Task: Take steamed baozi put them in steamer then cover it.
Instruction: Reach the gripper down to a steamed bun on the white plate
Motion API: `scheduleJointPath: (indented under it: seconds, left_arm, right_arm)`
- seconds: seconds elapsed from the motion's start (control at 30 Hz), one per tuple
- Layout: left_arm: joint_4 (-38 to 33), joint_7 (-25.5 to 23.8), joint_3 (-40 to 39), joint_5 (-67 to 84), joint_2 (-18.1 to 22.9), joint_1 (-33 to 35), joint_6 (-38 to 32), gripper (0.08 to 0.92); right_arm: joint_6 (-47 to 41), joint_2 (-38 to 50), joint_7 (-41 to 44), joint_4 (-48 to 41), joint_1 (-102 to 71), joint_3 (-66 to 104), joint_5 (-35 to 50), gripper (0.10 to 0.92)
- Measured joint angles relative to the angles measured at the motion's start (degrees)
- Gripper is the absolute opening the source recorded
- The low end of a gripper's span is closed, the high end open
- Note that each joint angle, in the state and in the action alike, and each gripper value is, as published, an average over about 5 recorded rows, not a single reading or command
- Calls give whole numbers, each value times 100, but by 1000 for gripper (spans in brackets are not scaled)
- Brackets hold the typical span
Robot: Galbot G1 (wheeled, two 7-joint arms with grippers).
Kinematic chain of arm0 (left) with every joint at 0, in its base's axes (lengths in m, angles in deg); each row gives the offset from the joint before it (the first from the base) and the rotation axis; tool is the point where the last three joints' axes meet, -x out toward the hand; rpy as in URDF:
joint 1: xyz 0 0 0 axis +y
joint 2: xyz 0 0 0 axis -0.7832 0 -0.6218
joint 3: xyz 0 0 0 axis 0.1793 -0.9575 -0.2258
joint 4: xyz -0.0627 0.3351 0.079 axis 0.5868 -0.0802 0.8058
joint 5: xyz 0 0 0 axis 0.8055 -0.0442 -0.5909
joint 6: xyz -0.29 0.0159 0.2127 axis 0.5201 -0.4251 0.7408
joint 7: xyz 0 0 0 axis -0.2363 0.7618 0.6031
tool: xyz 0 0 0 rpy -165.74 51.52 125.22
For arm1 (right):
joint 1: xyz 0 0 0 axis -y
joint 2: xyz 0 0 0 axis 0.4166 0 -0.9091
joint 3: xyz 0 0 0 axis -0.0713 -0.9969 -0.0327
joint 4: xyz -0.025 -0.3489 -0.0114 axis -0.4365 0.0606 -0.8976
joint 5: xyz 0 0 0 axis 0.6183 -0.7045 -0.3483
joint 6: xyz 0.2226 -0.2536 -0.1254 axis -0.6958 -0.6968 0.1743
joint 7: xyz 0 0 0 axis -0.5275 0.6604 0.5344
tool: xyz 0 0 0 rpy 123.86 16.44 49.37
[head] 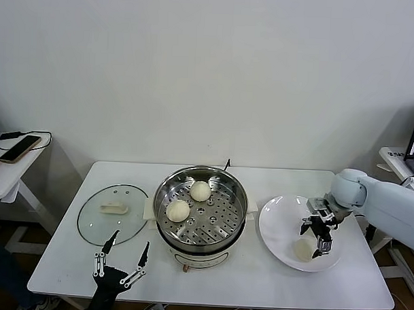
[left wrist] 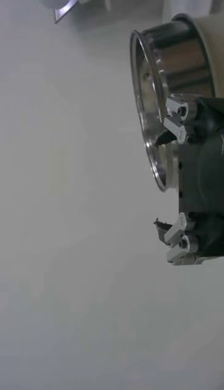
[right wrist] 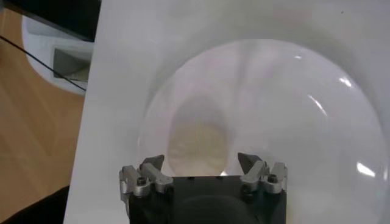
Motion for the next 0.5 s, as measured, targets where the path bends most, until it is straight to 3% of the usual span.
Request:
scheduleJointPath:
  seconds: [0.17,0.5]
  left_arm:
    - [6,3,35,11,-13,0,2,823]
    - [-15,5,41,18,-7,-2,7,823]
  right_arm:
    - [-16,-43,-91,-49,-159,95,-64,820]
    - [-9,8,-108,54,-43,69,-84,683]
